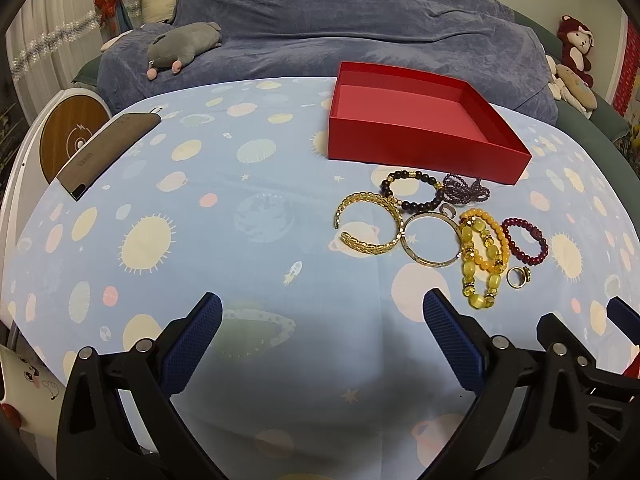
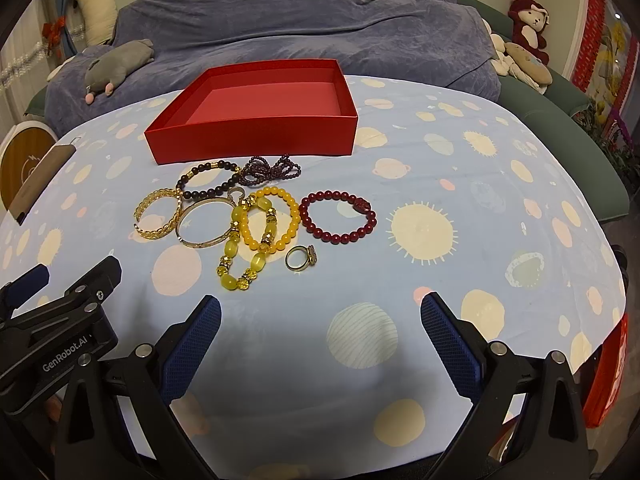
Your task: Organize jewelry
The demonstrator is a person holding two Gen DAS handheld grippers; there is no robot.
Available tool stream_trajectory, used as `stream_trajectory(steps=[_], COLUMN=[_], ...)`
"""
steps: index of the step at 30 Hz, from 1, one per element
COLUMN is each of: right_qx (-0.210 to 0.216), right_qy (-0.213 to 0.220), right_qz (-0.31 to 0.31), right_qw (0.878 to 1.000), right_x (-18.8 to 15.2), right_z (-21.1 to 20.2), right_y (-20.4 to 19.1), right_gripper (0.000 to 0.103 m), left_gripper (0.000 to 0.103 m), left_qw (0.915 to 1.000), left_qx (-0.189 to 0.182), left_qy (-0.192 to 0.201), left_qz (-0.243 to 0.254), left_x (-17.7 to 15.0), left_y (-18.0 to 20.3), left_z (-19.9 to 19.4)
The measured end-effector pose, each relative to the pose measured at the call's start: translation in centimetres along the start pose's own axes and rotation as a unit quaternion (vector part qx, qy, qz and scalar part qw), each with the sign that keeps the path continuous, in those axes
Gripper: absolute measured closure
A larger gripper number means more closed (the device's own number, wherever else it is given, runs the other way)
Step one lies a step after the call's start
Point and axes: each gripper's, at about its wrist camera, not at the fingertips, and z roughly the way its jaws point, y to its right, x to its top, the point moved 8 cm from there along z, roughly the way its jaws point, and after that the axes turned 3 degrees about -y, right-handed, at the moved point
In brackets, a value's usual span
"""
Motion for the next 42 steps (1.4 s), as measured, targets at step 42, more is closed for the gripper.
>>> stream_trajectory(steps=[42], right_qx=[0.000], right_qy=[0.003], right_qz=[-0.001], right_qw=[1.000], right_x=[0.19], right_z=[-0.32], right_y=[-0.05], right_gripper=[0.007], left_gripper=[0.007], left_qw=[0.9999], left_qx=[0.006], left_qy=[0.008], left_qz=[0.011], left_x=[0.43], left_y=[0.19], left_z=[-0.35])
